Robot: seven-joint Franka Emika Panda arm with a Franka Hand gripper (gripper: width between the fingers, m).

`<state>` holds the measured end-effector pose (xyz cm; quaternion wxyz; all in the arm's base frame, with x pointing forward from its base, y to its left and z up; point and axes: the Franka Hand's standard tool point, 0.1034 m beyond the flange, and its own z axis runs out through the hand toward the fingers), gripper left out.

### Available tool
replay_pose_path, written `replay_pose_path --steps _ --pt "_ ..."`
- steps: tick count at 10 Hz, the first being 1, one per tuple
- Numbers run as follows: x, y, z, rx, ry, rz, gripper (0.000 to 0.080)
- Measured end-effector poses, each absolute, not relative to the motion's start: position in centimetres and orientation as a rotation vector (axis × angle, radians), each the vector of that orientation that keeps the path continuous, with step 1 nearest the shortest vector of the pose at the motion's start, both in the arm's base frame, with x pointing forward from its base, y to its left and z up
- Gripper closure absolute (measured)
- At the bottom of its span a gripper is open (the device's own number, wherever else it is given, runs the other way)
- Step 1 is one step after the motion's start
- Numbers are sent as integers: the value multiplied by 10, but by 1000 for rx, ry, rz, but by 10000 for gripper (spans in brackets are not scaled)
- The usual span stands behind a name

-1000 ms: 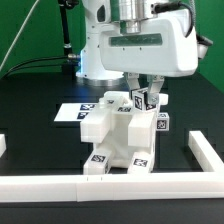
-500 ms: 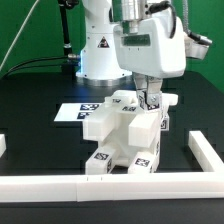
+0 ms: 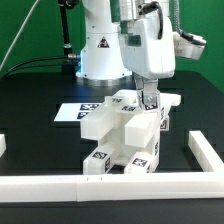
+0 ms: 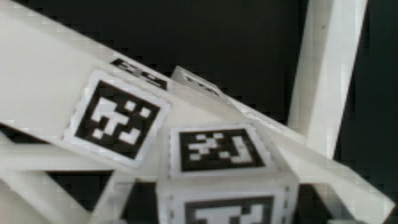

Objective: Assemble chair

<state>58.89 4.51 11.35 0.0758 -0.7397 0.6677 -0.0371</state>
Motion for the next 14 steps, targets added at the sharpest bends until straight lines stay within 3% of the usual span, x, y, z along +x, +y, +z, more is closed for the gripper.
replay_pose_path --steps 1,2,3,4,5,12,13,14 --pt "589 45 113 -2248 1971 -114 515" --pt "589 45 113 -2253 1966 -114 357" --pt "591 45 114 -2407 1785 -136 357" --pt "593 50 115 -2537 1615 -154 201" --pt "591 57 114 -2599 1526 -157 165" --pt "594 49 114 -3039 515 -233 151" --pt "594 49 114 -3031 554 -231 174" --pt "593 49 114 -3025 579 -230 305"
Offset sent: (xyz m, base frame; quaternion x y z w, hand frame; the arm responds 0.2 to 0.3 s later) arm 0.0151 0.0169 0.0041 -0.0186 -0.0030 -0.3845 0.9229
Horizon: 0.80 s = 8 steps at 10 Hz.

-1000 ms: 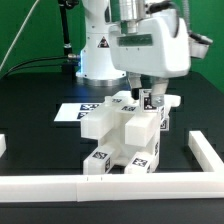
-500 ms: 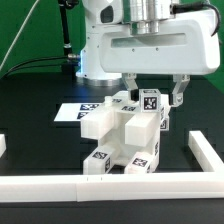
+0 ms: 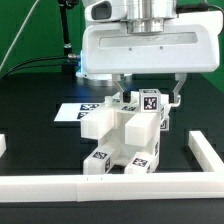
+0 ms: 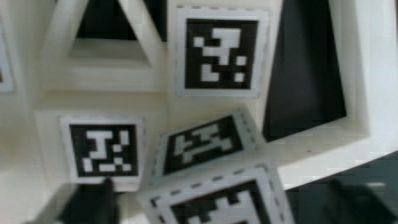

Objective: Assemble chair

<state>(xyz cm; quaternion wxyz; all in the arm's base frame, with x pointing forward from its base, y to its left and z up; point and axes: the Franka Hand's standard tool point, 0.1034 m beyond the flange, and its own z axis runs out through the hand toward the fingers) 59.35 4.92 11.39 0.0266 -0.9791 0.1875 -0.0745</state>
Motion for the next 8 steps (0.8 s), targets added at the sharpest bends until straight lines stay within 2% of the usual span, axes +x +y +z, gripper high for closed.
replay_pose_path --steps 1,2,4,8 --pt "593 49 114 -3026 575 -230 305" --pt "593 49 114 -3018 603 -229 504" --pt "593 49 113 -2963 787 -221 515" --pt "608 3 114 -2950 837 -247 515"
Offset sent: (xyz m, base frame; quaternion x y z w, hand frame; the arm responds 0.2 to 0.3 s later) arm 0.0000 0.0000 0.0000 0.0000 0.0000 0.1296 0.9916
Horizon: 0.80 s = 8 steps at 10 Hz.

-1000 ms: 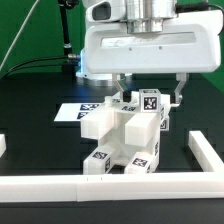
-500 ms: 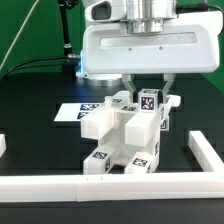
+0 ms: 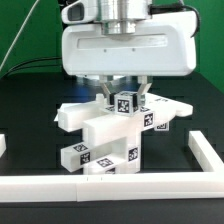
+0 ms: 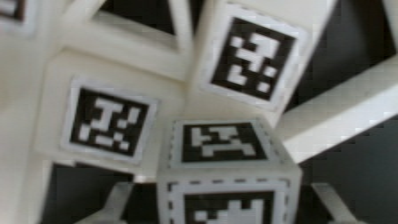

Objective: Assemble chair

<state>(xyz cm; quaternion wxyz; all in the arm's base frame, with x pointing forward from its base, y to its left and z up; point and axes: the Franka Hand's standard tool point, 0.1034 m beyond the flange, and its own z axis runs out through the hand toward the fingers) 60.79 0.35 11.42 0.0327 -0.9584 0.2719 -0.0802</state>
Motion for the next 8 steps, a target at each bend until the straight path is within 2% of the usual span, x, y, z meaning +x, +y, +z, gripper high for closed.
replay_pose_path --steps 2,8 --pt "617 -10 114 -2913 945 -262 515" --pt "615 -9 114 -2525 1636 -190 515"
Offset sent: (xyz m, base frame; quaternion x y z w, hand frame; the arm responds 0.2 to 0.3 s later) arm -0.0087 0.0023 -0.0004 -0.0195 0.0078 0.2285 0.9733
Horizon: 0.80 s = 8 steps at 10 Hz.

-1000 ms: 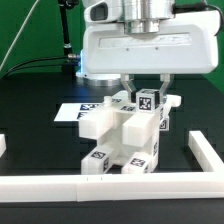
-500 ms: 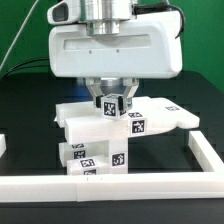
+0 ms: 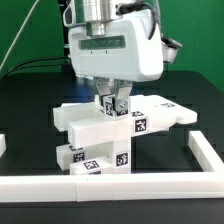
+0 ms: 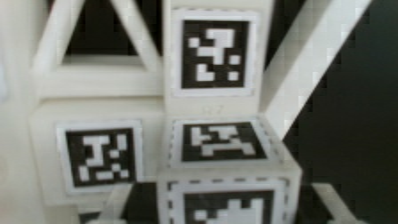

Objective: Assemble chair

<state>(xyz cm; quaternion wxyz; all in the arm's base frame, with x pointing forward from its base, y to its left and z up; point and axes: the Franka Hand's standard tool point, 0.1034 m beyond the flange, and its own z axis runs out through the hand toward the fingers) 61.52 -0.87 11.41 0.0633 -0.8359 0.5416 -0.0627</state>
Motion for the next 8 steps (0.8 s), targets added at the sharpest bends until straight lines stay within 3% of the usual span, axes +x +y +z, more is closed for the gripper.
replay_pose_path --steps 4,5,6,8 --pt "616 -9 114 -2424 1757 -178 515" --pt "616 -9 114 -2448 1730 -180 301" --pt "617 -8 115 -2631 1486 -204 191" --pt "618 1 116 -2849 1082 -228 162"
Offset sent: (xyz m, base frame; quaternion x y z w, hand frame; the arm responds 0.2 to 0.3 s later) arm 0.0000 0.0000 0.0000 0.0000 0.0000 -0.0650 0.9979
